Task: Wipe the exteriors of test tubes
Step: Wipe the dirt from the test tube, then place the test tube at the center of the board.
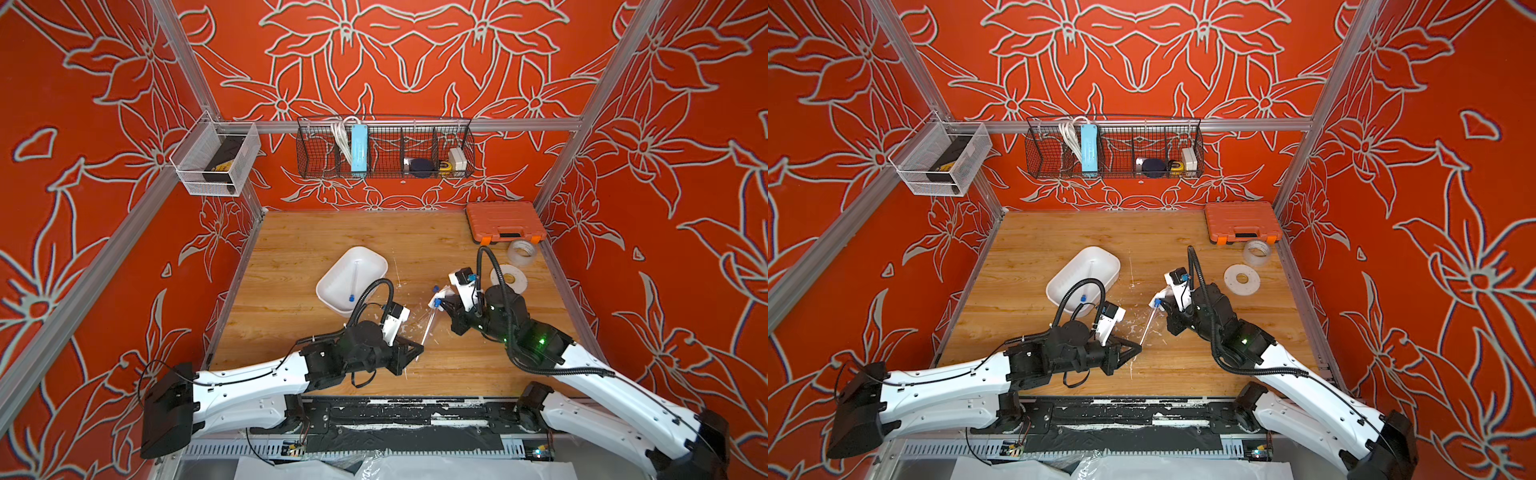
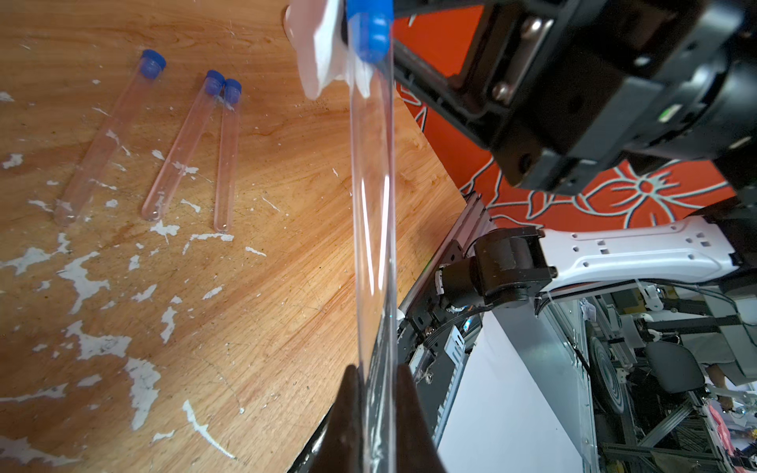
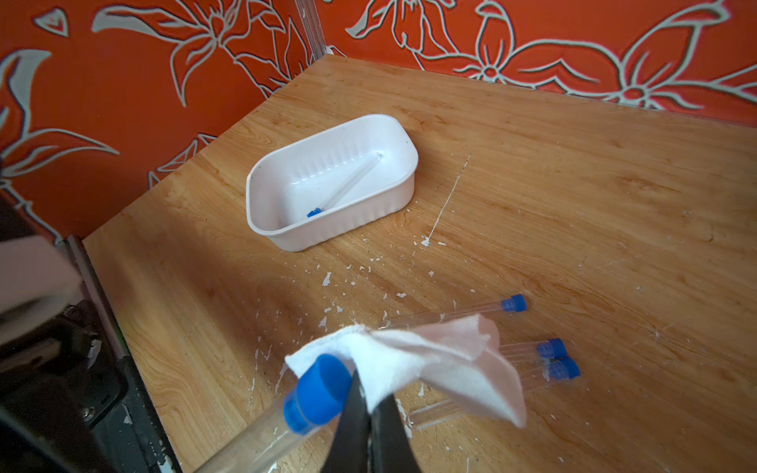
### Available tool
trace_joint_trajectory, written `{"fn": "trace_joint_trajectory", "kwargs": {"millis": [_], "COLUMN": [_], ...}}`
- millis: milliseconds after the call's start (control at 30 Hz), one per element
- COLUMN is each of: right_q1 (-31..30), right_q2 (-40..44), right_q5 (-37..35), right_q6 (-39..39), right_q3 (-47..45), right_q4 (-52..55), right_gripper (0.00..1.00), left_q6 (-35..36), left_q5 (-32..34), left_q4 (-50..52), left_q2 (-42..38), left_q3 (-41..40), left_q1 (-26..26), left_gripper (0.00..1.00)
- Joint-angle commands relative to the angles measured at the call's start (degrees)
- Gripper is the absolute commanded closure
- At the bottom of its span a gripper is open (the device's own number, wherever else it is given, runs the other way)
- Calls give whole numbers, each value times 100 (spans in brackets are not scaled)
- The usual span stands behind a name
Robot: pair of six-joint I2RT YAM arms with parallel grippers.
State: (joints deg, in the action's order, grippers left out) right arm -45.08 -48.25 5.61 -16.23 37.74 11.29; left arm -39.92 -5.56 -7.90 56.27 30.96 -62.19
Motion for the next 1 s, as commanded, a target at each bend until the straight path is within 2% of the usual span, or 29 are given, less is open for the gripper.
{"fn": "trace_joint_trajectory", "kwargs": {"millis": [0,200,400,600,767,967], "right_q1": [-42,213,396,434,430,442], "right_q2": [-100,-448,-812,-766,-606,-493], "right_q5": [31,129,203,189,149,112], "right_q6": [116,147,189,239,247,268], "right_q3": [199,520,794,798,701,662], "right_q4": [675,755,878,1025,1162,1241], "right_gripper": [100,100,100,100,100,100], "left_q6": [-24,-42,39,184,212,191], "left_q5": [556,597,963,1520,1725,1935], "left_q4": [-155,188,720,1265,1266,1236], "left_q2": [-358,-676,-733,-26,932,1648], "left_q3": [-36,-264,-279,-203,-166,-135], "left_q1": [102,102,115,110,111,108], "left_gripper": [92,92,92,92,92,93]}}
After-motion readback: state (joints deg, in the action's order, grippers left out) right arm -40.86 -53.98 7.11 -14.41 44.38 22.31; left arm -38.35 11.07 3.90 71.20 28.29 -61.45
